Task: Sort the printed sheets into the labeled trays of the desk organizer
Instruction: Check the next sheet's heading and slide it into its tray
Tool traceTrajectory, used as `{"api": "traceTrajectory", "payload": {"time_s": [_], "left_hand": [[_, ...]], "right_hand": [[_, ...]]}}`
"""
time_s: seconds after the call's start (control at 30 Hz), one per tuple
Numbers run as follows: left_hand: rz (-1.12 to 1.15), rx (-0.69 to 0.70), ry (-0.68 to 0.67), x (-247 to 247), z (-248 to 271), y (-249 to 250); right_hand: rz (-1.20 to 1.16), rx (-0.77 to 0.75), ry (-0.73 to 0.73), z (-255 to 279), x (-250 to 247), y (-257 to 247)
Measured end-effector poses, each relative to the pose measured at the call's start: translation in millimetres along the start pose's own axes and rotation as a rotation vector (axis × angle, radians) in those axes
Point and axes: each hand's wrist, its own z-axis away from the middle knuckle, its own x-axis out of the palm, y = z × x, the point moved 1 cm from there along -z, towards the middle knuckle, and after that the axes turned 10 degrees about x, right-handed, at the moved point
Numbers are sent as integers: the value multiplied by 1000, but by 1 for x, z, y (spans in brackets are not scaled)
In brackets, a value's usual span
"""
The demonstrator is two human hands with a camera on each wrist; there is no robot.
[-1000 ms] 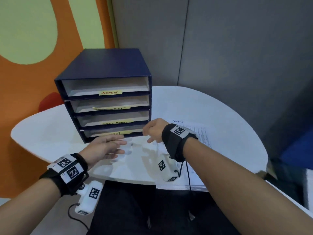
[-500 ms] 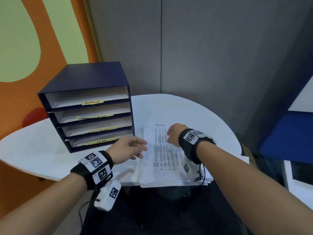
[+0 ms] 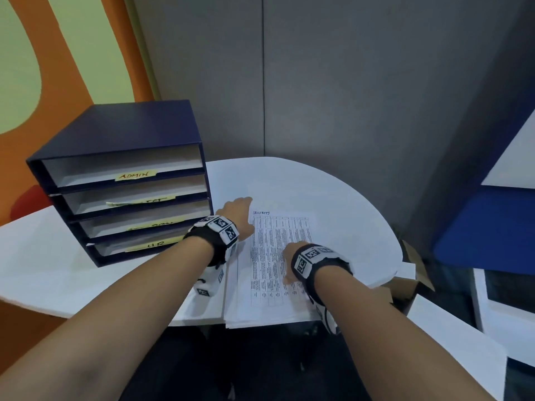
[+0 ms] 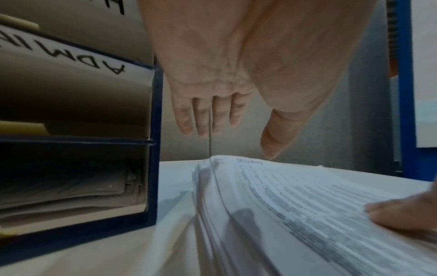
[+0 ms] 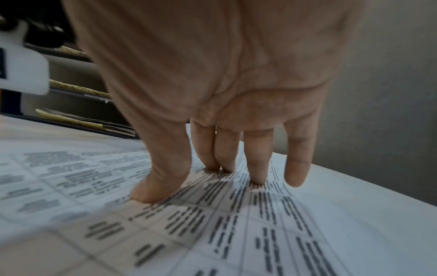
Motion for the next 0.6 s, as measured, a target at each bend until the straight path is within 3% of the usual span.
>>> {"api": "traceTrajectory", "payload": {"time_s": [0.27,0.4,0.6], "left_hand": [[-64,-22,-21,0,-22,-16],[-142,-2,-165,7,-22,-16],[-86,24,-29,13,-21,-20]], "right_hand": [[30,-6,-1,3,-4,-3],[-8,18,31,4,-3,-3],[-36,39,0,9,-4,-1]]}}
